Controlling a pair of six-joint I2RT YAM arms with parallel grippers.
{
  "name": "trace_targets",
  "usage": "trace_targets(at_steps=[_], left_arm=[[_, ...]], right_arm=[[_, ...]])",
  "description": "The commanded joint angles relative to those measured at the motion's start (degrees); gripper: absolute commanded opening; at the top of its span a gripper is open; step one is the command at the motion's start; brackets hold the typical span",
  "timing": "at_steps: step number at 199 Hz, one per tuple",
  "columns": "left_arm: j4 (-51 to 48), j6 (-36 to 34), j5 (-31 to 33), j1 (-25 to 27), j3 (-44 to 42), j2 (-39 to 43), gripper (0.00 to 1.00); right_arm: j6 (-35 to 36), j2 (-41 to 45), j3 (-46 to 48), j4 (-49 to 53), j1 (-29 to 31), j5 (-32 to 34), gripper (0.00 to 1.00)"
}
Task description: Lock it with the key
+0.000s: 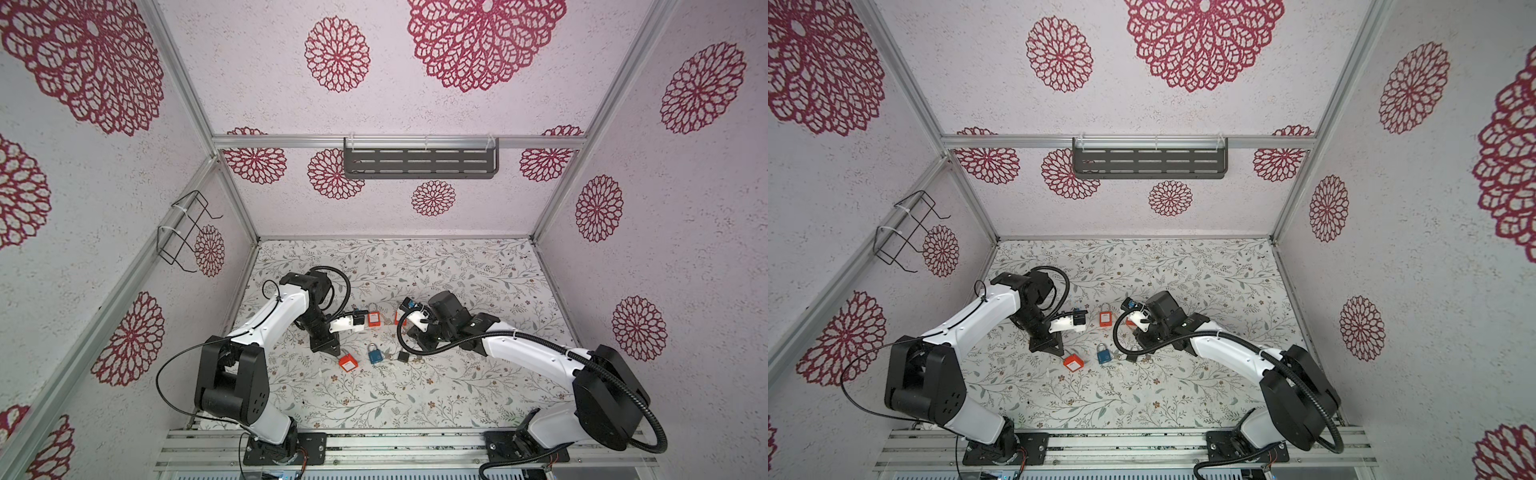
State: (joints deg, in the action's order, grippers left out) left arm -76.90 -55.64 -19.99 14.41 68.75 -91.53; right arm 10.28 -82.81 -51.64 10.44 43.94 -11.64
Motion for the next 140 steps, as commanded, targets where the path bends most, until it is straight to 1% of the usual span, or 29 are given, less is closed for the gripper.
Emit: trace_targets(at_steps=[1, 37, 81, 95, 111, 122, 140], left_arm=[[-0.9, -0.1, 4.1, 0.2, 0.7, -1.4, 0.0], [-1.5, 0.0, 5.9, 0.6, 2.5, -6.0, 0.0], [-2.1, 0.8, 9.8, 1.7, 7.8, -11.6, 0.0], [-1.2, 0.8, 10.5, 1.8, 8.4, -12.6, 0.05], [-0.2, 1.1, 10.1, 1.8, 8.9, -13.8, 0.08], [0.6, 1.2, 10.2, 1.9, 9.5, -14.7, 0.12], [2.1, 2.1, 11.1, 2.1, 10.4, -16.1, 0.14]], right_arm=[[-2.1, 0.2, 0.0, -2.3, 0.3, 0.7, 0.0], [-2.7, 0.0, 0.8, -2.6, 0.4, -0.7, 0.0], [-2.6, -0.2, 1.5, -3.2, 0.4, -1.5, 0.0], [-2.6, -0.8, 1.1, -2.9, 0.4, -1.9, 0.0], [-2.7, -1.4, 0.6, -2.5, 0.4, -1.9, 0.0], [-3.1, -1.5, 0.4, -2.3, 0.3, -1.8, 0.0], [-3.7, -1.5, 0.5, -2.7, 0.4, -1.8, 0.0]])
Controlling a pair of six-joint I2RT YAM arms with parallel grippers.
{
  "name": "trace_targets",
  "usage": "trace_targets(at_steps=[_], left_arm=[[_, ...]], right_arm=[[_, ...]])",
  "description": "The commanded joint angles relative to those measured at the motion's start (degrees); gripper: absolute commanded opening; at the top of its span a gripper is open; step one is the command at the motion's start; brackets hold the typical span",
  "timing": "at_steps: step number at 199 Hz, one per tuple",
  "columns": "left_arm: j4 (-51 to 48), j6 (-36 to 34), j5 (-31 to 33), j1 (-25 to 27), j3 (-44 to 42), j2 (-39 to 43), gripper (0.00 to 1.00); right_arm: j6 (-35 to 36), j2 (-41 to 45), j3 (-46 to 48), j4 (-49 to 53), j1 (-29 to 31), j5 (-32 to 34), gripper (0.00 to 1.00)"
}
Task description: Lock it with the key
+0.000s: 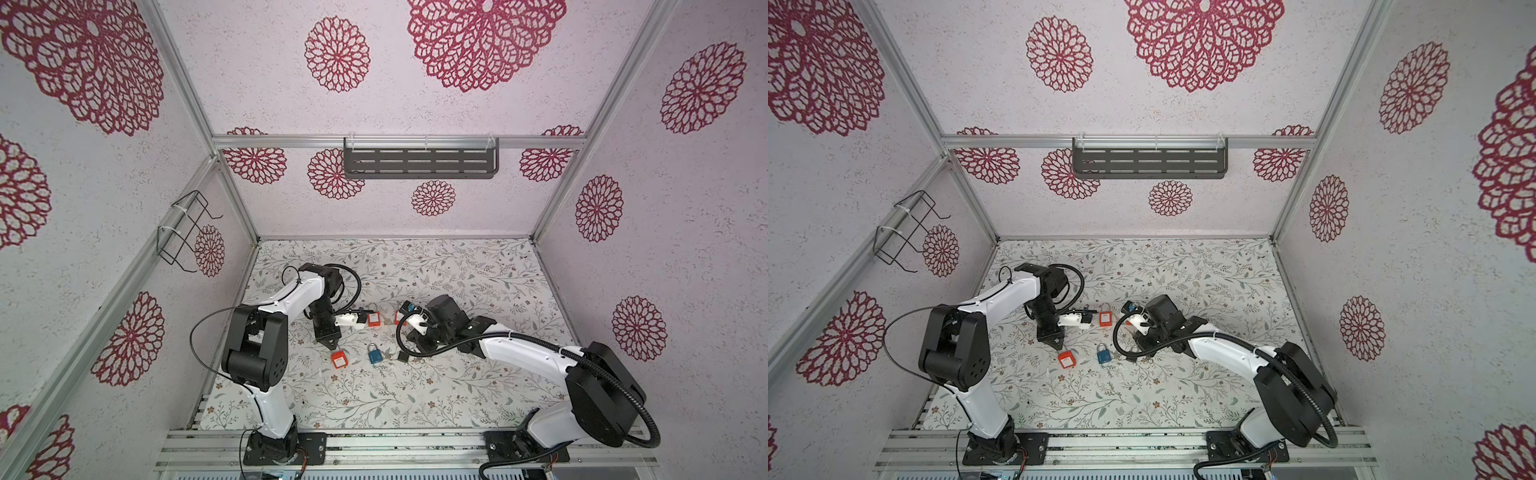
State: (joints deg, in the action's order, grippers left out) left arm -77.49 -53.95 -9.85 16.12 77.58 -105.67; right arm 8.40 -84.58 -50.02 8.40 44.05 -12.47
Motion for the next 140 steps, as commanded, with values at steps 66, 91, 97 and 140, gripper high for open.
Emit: trace_targets(at_steps=[66, 91, 97, 140], left_arm=[[11.5, 4.1, 3.3, 0.3, 1.1, -4.6, 0.21], [14.4, 5.8, 2.3, 0.2, 0.4, -4.9, 0.26], [15.1, 6.2, 2.0, 0.2, 0.2, -4.8, 0.27], [18.3, 8.1, 1.1, 0.0, -1.7, -0.6, 0.32]], right_arm=[[-2.8, -1.9, -4.5, 2.7, 0.6, -0.7, 0.0], [-2.4, -3.7, -7.4, 5.8, 1.7, -0.1, 0.0], [-2.3, -4.2, -8.0, 6.4, 2.2, 0.1, 0.0], [-2.1, -7.7, -11.5, 6.9, 4.9, 0.7, 0.0]])
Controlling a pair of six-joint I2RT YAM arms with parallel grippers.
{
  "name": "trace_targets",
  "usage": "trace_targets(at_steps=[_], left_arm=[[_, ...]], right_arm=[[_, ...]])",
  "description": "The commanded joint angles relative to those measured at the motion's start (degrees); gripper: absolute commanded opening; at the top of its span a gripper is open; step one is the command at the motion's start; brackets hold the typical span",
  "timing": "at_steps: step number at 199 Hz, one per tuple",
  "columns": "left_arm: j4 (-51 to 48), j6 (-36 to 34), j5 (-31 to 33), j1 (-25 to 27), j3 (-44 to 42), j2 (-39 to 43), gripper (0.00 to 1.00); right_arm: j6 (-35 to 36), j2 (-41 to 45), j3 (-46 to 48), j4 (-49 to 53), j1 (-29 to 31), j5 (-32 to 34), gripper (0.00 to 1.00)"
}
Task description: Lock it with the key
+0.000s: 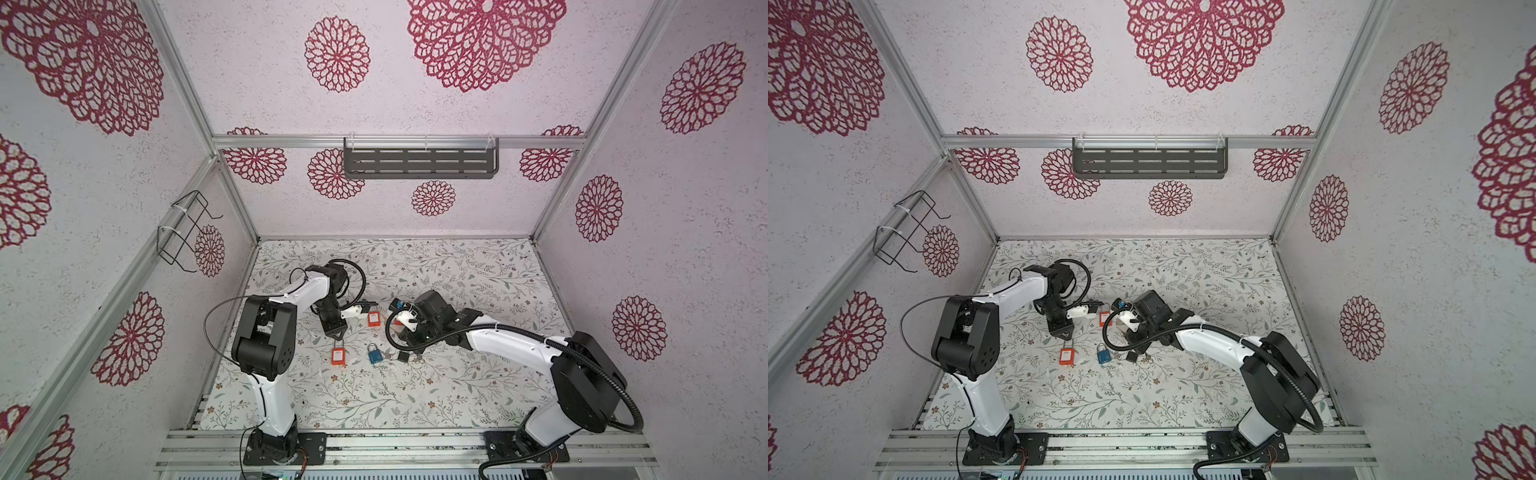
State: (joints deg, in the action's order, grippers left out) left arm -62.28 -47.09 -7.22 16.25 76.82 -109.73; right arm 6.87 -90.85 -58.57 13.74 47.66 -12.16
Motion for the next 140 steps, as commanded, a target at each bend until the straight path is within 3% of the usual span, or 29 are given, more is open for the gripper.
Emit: trace_targets(at_steps=[1, 64, 107, 140], left_arm=[[3.1, 1.4, -1.5, -0.2, -0.9, 3.7, 0.32], [9.8, 10.6, -9.8, -9.3, -6.1, 19.3, 0.44], [19.5, 19.0, -7.4, -13.2, -16.2, 34.6, 0.46], [26.9, 25.4, -9.3, -15.0, -22.4, 45.2, 0.56]], right_arm=[[-0.6, -1.5, -3.0, 1.6, 1.4, 0.4, 0.0], [0.2, -10.9, -14.7, 8.7, 5.4, 0.4, 0.0], [0.3, -21.0, -28.0, 19.5, 9.2, 3.0, 0.0], [-2.7, -28.3, -38.7, 25.6, 11.4, 5.2, 0.0]])
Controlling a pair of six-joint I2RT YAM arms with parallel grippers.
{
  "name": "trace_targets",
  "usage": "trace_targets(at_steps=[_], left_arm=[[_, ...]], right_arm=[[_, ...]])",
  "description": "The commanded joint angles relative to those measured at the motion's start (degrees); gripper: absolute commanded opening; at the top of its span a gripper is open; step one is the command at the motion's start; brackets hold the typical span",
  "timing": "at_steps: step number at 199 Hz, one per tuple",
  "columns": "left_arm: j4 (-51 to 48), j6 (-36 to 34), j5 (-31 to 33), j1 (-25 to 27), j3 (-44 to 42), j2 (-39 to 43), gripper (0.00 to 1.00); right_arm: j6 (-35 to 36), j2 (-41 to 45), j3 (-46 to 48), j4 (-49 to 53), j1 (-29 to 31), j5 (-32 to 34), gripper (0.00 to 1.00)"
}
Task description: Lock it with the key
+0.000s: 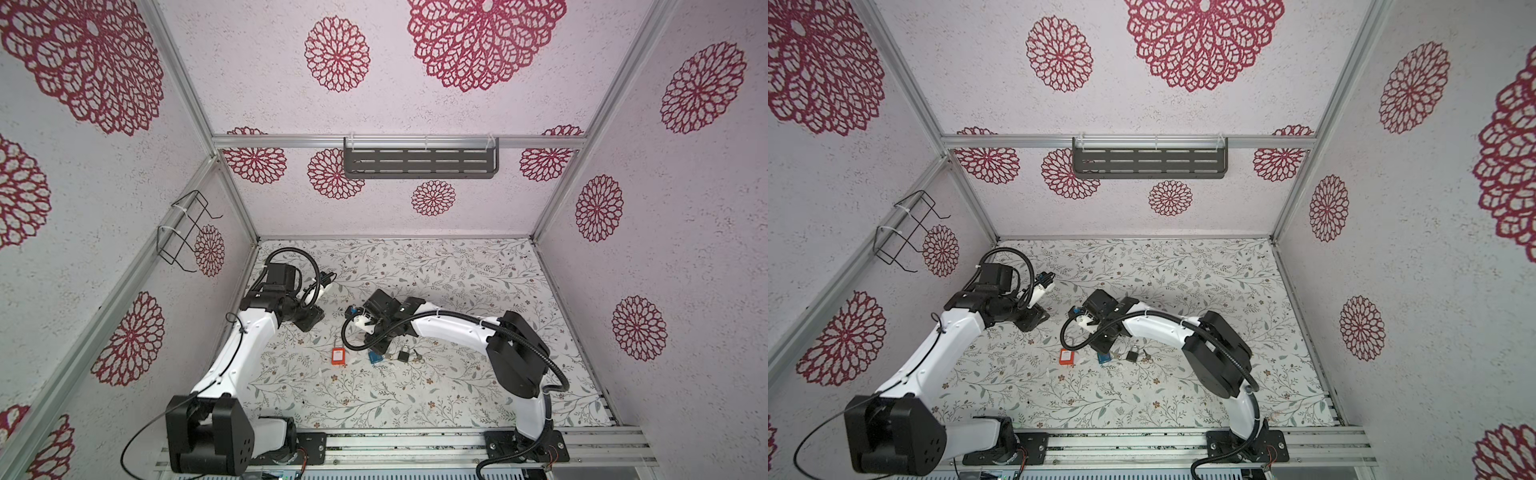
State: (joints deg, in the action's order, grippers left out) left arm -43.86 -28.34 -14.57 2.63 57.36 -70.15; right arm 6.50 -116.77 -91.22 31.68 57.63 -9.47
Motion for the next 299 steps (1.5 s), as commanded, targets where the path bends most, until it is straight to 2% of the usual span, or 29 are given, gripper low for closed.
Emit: trace_targets(at_steps=[1, 49, 91, 185, 270, 299], left_arm=[[8.6, 6.8, -2.0, -1.4, -3.1, 5.9, 0.56], [12.6, 12.6, -2.1, -2.4, -7.2, 12.8, 0.6], [12.2, 11.9, -2.0, -2.6, -10.4, 15.7, 0.61], [13.3, 12.3, -3.3, -3.0, -11.4, 16.2, 0.62], [10.6, 17.2, -5.0, -3.8, -11.5, 11.8, 0.61], [11.4, 18.1, -6.5, -3.8, -11.7, 10.5, 0.61]], right_arm=[[-2.4, -2.6, -6.3, 7.7, 1.5, 2.6, 0.0], [-4.0, -12.2, -18.7, 17.7, 4.1, 5.5, 0.0], [-4.2, -18.8, -27.8, 24.4, 5.2, 6.7, 0.0], [-10.4, -12.1, -25.3, 20.9, 5.2, 9.7, 0.0], [-18.2, -10.9, -22.8, 25.8, 5.1, 9.1, 0.0], [-18.5, -12.1, -24.0, 27.0, 5.0, 8.9, 0.0]])
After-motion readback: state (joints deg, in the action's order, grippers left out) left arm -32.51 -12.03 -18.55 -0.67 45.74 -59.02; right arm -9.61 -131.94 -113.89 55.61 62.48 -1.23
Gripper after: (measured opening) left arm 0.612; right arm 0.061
